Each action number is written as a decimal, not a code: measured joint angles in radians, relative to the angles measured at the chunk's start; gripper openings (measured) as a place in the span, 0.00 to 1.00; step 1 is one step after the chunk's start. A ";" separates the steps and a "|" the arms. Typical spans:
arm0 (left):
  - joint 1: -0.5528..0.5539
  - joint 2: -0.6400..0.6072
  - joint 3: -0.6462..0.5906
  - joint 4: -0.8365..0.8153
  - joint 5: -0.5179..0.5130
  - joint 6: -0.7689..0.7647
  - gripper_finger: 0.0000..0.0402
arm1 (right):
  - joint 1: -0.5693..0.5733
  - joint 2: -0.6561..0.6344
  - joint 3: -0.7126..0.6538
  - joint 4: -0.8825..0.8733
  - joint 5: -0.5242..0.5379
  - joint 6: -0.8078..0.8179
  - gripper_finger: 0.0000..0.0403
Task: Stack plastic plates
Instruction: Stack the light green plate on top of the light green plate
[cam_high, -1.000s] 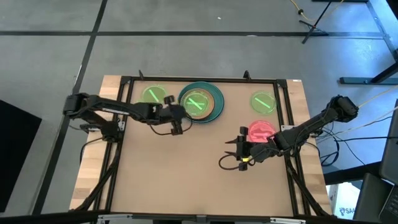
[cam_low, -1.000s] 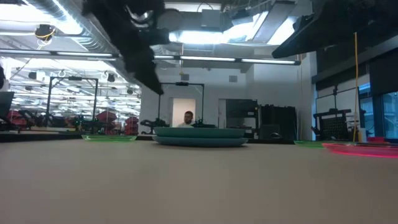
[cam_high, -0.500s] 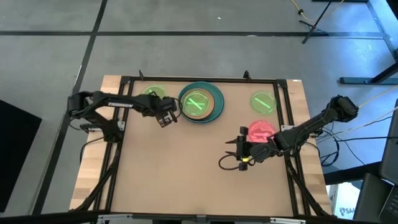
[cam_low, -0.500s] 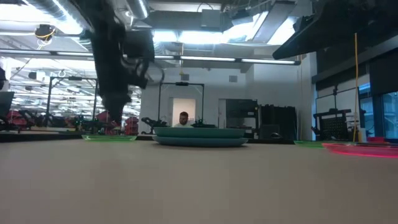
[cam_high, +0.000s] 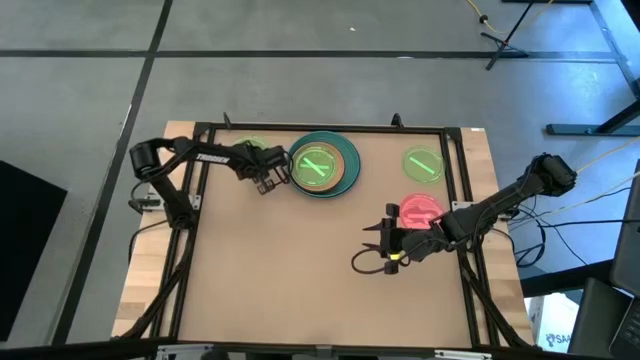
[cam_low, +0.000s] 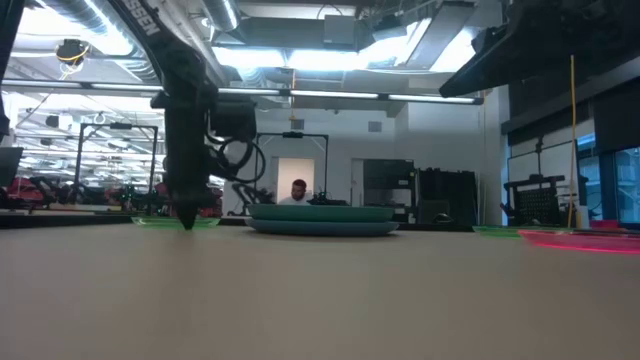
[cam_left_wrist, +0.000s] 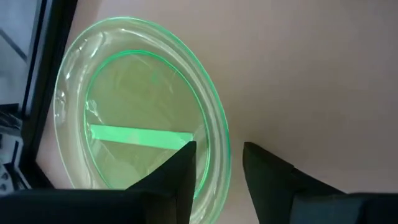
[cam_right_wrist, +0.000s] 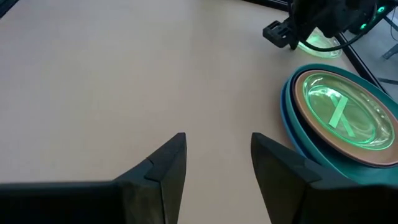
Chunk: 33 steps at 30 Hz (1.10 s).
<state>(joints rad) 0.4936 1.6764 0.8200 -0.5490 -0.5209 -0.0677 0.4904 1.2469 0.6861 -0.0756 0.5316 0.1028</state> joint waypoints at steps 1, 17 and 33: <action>0.006 0.002 0.001 0.002 -0.001 0.001 0.30 | 0.000 0.000 0.000 -0.001 0.000 0.000 0.42; 0.006 0.007 -0.003 0.051 -0.028 0.043 0.01 | 0.000 0.000 0.000 -0.002 0.000 0.003 0.42; -0.184 -0.214 0.038 0.116 -0.079 0.100 0.00 | 0.000 0.000 0.000 0.002 0.023 -0.003 0.42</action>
<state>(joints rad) 0.3094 1.4621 0.8584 -0.4334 -0.5995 0.0326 0.4904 1.2472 0.6861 -0.0734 0.5541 0.1001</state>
